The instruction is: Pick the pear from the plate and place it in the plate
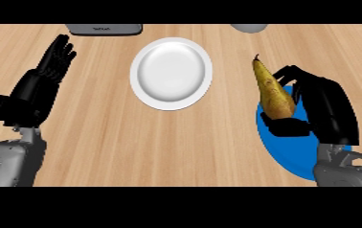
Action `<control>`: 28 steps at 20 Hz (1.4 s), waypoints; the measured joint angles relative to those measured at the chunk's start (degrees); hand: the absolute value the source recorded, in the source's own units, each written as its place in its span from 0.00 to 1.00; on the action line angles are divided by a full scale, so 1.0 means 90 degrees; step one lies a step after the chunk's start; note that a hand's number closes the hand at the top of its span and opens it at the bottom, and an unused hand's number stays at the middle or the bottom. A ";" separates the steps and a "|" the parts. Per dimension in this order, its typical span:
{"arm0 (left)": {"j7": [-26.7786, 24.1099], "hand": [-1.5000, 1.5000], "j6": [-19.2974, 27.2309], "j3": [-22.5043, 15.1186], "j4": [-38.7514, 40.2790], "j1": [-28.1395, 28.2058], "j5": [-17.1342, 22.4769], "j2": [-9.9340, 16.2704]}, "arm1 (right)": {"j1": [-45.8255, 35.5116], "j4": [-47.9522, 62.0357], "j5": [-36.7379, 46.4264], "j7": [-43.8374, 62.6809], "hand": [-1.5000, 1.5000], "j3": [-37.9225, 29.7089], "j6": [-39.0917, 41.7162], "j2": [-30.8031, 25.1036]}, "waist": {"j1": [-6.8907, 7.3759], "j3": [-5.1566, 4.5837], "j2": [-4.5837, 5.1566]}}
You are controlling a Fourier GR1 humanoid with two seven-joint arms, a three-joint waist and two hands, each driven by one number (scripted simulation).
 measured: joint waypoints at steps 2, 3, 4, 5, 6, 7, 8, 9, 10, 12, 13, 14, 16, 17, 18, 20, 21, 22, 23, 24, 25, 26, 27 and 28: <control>-0.0101 0.50 -0.0028 0.0038 0.0074 -0.0028 -0.0008 -0.0020 | -0.0301 -0.0092 -0.0021 0.0182 1.00 0.0160 0.0124 0.0231 | 0.0018 0.0000 0.0007; -0.0091 0.50 -0.0032 0.0040 0.0085 -0.0069 -0.0031 -0.0025 | -0.0498 -0.0027 -0.0003 0.0264 1.00 0.0224 0.0169 0.0347 | 0.0027 -0.0001 0.0009; -0.0064 0.50 -0.0027 0.0022 0.0016 -0.0009 -0.0042 -0.0056 | -0.0693 0.0062 0.0026 0.0339 1.00 0.0298 0.0187 0.0478 | 0.0043 0.0000 0.0011; 0.0005 0.50 -0.0028 0.0014 -0.0031 -0.0036 -0.0053 -0.0067 | -0.0860 0.0231 0.0082 0.0348 1.00 0.0360 0.0147 0.0602 | 0.0051 -0.0001 0.0012; 0.0024 0.50 -0.0017 -0.0001 -0.0028 -0.0053 -0.0079 -0.0093 | -0.1091 0.0354 0.0148 0.0445 1.00 0.0449 0.0168 0.0741 | 0.0058 0.0001 0.0016; -0.0038 0.50 -0.0044 0.0046 0.0088 -0.0112 -0.0072 -0.0087 | -0.1287 0.0557 0.0228 0.0508 1.00 0.0529 0.0125 0.0900 | 0.0061 0.0000 0.0019; -0.0002 0.50 -0.0027 0.0011 0.0059 -0.0121 -0.0108 -0.0114 | -0.1550 0.0788 0.0314 0.0600 1.00 0.0595 0.0090 0.1070 | 0.0077 0.0000 0.0022; 0.0065 0.50 -0.0063 0.0037 0.0023 -0.0133 -0.0086 -0.0081 | -0.1823 0.1050 0.0317 0.0626 1.00 0.0560 0.0074 0.1190 | 0.0090 0.0000 0.0024; 0.0070 0.50 -0.0074 0.0068 0.0068 -0.0196 -0.0079 -0.0083 | -0.2022 0.1282 0.0354 0.0646 1.00 0.0556 0.0012 0.1312 | 0.0088 0.0000 0.0026; 0.0005 0.50 -0.0105 0.0078 0.0084 -0.0170 -0.0095 -0.0103 | -0.2398 0.1839 0.0285 0.0671 1.00 0.0601 -0.0266 0.1486 | 0.0105 0.0001 0.0031; -0.0013 0.50 -0.0117 0.0074 0.0075 -0.0148 -0.0097 -0.0126 | -0.2574 0.2112 0.0198 0.0670 1.00 0.0608 -0.0397 0.1546 | 0.0113 0.0001 0.0033; 0.0020 0.50 -0.0099 0.0059 0.0061 -0.0172 -0.0133 -0.0137 | -0.2831 0.2358 0.0099 0.0766 1.00 0.0639 -0.0474 0.1593 | 0.0123 0.0002 0.0035; 0.0046 0.50 -0.0095 0.0043 0.0064 -0.0207 -0.0161 -0.0171 | -0.3246 0.2960 -0.0085 0.0851 1.00 0.0762 -0.0796 0.1660 | 0.0144 0.0001 0.0040; 0.0016 0.50 -0.0120 0.0035 0.0089 -0.0216 -0.0169 -0.0178 | -0.3467 0.3320 -0.0183 0.0843 1.00 0.0770 -0.0968 0.1683 | 0.0159 0.0001 0.0044; 0.0043 0.50 -0.0118 0.0031 0.0059 -0.0220 -0.0173 -0.0194 | -0.3588 0.3645 -0.0278 0.0780 1.00 0.0813 -0.1190 0.1702 | 0.0165 0.0001 0.0045; 0.0052 0.50 -0.0173 0.0065 -0.0003 -0.0162 -0.0142 -0.0174 | -0.3991 0.4323 -0.0441 0.0764 1.00 0.0835 -0.1456 0.1727 | 0.0192 0.0002 0.0051; 0.0071 0.50 -0.0172 0.0046 0.0000 -0.0193 -0.0158 -0.0193 | -0.4199 0.4701 -0.0534 0.0732 1.00 0.0855 -0.1624 0.1735 | 0.0210 0.0001 0.0057; 0.0035 0.50 -0.0208 0.0074 0.0054 -0.0212 -0.0139 -0.0182 | -0.4381 0.5060 -0.0618 0.0686 1.00 0.0890 -0.1780 0.1743 | 0.0222 0.0001 0.0062; 0.0036 0.50 -0.0211 0.0088 0.0077 -0.0264 -0.0130 -0.0191 | -0.4579 0.5401 -0.0712 0.0667 1.00 0.0913 -0.1903 0.1748 | 0.0231 0.0001 0.0067; 0.0053 0.50 -0.0217 0.0102 0.0127 -0.0340 -0.0124 -0.0190 | -0.4776 0.5743 -0.0769 0.0664 1.00 0.0980 -0.2057 0.1752 | 0.0253 0.0001 0.0075; 0.0044 0.50 -0.0222 0.0105 0.0152 -0.0373 -0.0138 -0.0187 | -0.4891 0.6071 -0.0843 0.0621 1.00 0.1063 -0.2210 0.1756 | 0.0274 0.0000 0.0080; 0.0079 0.50 -0.0201 0.0041 0.0086 -0.0357 -0.0168 -0.0238 | -0.5030 0.6413 -0.0902 0.0564 1.00 0.1095 -0.2332 0.1757 | 0.0315 0.0001 0.0090; 0.0044 0.50 -0.0226 0.0047 0.0130 -0.0390 -0.0155 -0.0243 | -0.5133 0.6741 -0.0977 0.0437 1.00 0.1122 -0.2480 0.1760 | 0.0341 0.0000 0.0103; 0.0016 0.50 -0.0242 0.0049 0.0105 -0.0340 -0.0167 -0.0234 | -0.5269 0.7059 -0.1035 0.0328 1.00 0.1106 -0.2566 0.1762 | 0.0357 0.0001 0.0108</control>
